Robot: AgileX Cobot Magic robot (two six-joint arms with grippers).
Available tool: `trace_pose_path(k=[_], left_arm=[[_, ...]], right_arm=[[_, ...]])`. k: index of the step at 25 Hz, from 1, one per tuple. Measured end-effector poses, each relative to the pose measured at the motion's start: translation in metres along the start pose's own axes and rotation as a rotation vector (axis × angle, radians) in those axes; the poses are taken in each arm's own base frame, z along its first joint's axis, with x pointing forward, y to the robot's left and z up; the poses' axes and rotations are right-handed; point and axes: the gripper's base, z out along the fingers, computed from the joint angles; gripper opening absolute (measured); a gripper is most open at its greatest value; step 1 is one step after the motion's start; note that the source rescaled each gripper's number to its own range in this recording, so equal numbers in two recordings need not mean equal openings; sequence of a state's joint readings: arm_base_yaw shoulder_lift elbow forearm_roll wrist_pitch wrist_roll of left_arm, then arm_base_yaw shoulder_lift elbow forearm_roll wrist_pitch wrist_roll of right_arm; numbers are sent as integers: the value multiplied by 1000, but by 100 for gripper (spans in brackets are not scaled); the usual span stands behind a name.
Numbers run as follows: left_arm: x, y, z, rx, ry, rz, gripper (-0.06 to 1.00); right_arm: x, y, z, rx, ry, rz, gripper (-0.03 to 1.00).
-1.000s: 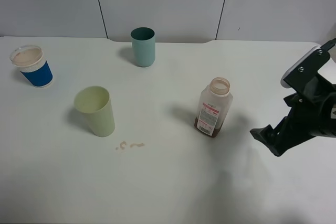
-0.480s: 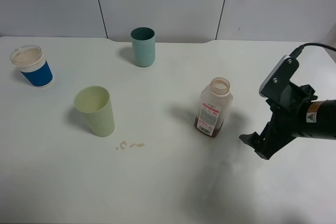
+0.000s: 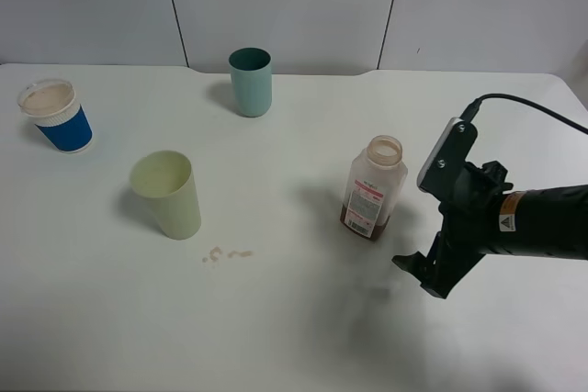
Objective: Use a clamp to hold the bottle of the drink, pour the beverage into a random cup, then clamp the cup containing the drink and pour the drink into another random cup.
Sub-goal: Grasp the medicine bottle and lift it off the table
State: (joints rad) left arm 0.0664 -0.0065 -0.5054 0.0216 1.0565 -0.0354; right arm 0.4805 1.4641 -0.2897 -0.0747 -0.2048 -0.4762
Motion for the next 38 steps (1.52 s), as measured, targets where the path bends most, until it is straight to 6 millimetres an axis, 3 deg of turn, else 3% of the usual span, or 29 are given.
trace_pose_path(k=[11, 28, 38], left_arm=[[0, 0, 0, 0, 0, 1, 100], [0, 0, 0, 0, 0, 1, 100], [0, 0, 0, 0, 0, -1, 100]], right_arm=[[-9, -1, 20, 24, -164, 230, 100], [-3, 14, 48, -69, -238, 253, 100], [-7, 13, 48, -55, -306, 226, 100]])
